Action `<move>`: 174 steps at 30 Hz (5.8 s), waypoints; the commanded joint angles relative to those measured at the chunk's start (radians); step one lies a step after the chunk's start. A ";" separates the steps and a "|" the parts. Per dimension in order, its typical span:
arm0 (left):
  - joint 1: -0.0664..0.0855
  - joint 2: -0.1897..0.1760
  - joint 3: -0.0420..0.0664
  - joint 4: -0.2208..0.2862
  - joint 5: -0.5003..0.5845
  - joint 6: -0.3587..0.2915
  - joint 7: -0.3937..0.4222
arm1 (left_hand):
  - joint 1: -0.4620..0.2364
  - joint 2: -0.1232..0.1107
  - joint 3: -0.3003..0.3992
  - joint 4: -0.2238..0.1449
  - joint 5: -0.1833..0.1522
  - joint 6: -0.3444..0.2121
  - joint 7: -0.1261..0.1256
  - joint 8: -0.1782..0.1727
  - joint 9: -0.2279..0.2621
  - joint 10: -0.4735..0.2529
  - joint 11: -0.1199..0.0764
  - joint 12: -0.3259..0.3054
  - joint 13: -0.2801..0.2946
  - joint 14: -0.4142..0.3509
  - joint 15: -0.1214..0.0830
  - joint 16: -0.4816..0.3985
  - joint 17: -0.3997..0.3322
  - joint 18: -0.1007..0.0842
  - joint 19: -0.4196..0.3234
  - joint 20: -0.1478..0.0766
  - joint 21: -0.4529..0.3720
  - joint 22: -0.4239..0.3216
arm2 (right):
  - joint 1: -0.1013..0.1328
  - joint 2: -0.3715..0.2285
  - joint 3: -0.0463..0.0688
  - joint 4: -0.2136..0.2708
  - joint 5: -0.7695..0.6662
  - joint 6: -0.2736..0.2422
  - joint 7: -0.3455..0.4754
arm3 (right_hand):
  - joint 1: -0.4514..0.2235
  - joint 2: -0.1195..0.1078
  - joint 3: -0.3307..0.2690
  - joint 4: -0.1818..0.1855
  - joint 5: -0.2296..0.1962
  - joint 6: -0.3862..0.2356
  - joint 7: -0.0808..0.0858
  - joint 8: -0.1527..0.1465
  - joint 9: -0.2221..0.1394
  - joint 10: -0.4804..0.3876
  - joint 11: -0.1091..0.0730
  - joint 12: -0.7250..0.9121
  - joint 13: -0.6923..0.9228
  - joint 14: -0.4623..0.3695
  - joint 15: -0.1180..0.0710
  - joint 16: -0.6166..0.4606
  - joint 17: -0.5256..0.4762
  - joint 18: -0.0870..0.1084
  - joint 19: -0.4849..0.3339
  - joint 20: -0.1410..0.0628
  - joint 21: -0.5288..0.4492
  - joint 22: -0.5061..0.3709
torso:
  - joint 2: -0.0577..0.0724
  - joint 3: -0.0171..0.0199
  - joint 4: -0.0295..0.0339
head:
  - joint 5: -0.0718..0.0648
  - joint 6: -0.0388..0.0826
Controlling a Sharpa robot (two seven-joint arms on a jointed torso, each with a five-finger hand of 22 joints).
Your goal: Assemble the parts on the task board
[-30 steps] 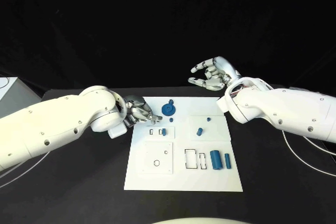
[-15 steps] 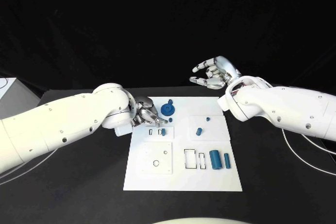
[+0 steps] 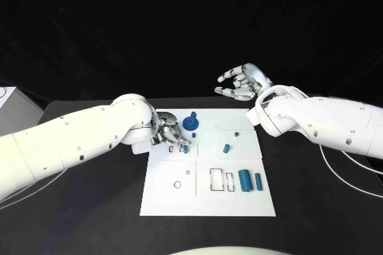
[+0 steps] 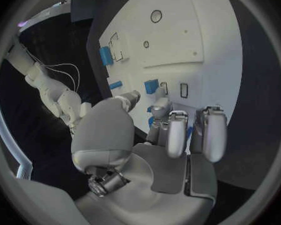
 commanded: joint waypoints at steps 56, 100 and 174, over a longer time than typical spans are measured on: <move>-0.001 0.046 -0.004 -0.041 0.058 0.072 -0.050 | 0.055 0.015 0.043 -0.023 -0.004 -0.012 -0.010 0.032 0.069 -0.014 -0.008 -0.003 -0.009 0.102 -0.013 0.005 0.259 -0.010 0.005 -0.011 -0.002 0.065 | -0.005 0.016 -0.001 -0.005 -0.006 0.046 -0.004 | -0.014 0.008 -0.004 0.002 0.002 -0.007 0.003 0.001 -0.002 0.058 0.007 -0.005 0.223 0.094 0.007 -0.004 0.218 -0.014 0.105 0.007 0.005 0.263 | 0.001 0.0011 -0.0013 | -0.005 -0.039; -0.002 -0.011 -0.002 0.005 0.081 -0.086 -0.010 | 0.002 -0.036 0.489 -0.318 0.392 0.039 -0.038 0.068 0.272 0.062 -0.040 0.024 0.020 0.104 -0.043 0.008 0.263 -0.014 0.017 -0.034 0.003 0.088 | -0.010 0.008 -0.002 -0.006 -0.006 0.060 -0.004 | -0.017 0.012 -0.005 0.001 0.004 -0.008 0.003 0.003 -0.002 0.059 0.007 -0.004 0.223 0.094 0.007 -0.004 0.216 -0.014 0.105 0.007 0.005 0.263 | 0.003 0.0023 -0.0003 | -0.003 -0.039; -0.020 -0.001 -0.027 0.019 -0.091 -0.049 -0.060 | -0.016 -0.047 0.471 -0.321 0.470 0.073 -0.052 0.069 0.286 0.114 -0.053 0.067 0.078 0.104 -0.054 0.008 0.263 -0.018 0.028 -0.041 0.011 0.105 | -0.014 0.000 -0.002 -0.004 -0.008 0.067 -0.005 | -0.023 0.014 -0.007 0.002 0.005 -0.009 0.003 0.004 -0.002 0.059 0.007 -0.004 0.223 0.093 0.008 -0.005 0.214 -0.014 0.105 0.008 0.005 0.263 | 0.004 0.0016 -0.0017 | 0.003 -0.061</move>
